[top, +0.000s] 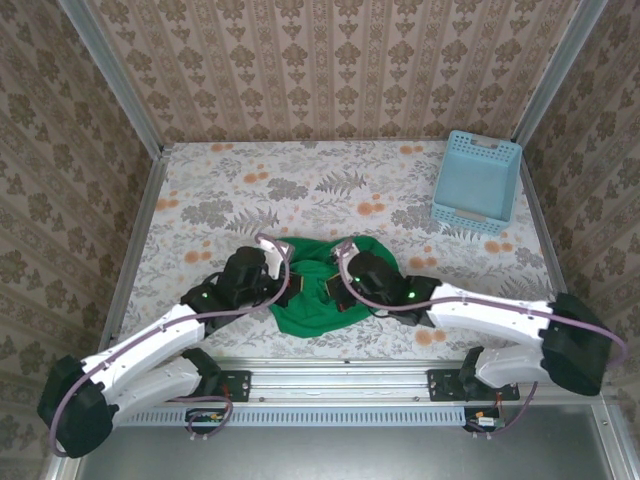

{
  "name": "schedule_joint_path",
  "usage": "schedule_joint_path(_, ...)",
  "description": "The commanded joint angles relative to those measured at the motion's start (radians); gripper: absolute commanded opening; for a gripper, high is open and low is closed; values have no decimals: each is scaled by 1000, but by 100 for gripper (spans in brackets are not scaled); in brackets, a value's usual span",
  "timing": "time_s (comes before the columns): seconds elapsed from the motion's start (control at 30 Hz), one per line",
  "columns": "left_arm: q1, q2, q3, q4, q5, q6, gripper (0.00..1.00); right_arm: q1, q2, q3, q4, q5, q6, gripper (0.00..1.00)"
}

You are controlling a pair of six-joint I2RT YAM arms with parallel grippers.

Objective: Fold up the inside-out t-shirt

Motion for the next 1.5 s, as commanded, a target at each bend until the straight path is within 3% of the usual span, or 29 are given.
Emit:
schedule_joint_path(0.0,32,9,15,-21,6,33,0,-24,-89,-70,36,-102,62,0)
schedule_joint_path(0.23,24,16,34,-76,26,94,14,-102,-195,-184,158,-234,134,0)
schedule_joint_path(0.37,-15,-29,22,-90,34,112,13,-114,-191,-186,185,-262,141,0)
schedule_joint_path(0.6,-37,-57,-21,-78,10,94,7,-203,-228,-225,129,-220,185,1)
schedule_joint_path(0.8,-48,-43,-22,13,58,53,1,-212,-261,-222,-53,-62,169,7)
schedule_joint_path(0.87,-66,-22,-5,34,67,45,1,-211,-274,-219,-90,-42,165,15)
schedule_joint_path(1.03,-97,25,32,49,61,43,0,-119,-344,-177,-234,107,138,40)
schedule_joint_path(1.17,-111,29,43,54,62,38,0,-18,-374,-135,-297,173,138,44)
schedule_joint_path(1.3,-115,24,51,52,59,30,0,99,-300,-99,-282,223,186,46)
schedule_joint_path(1.47,-120,21,54,50,55,28,0,181,-130,-53,-281,358,265,67)
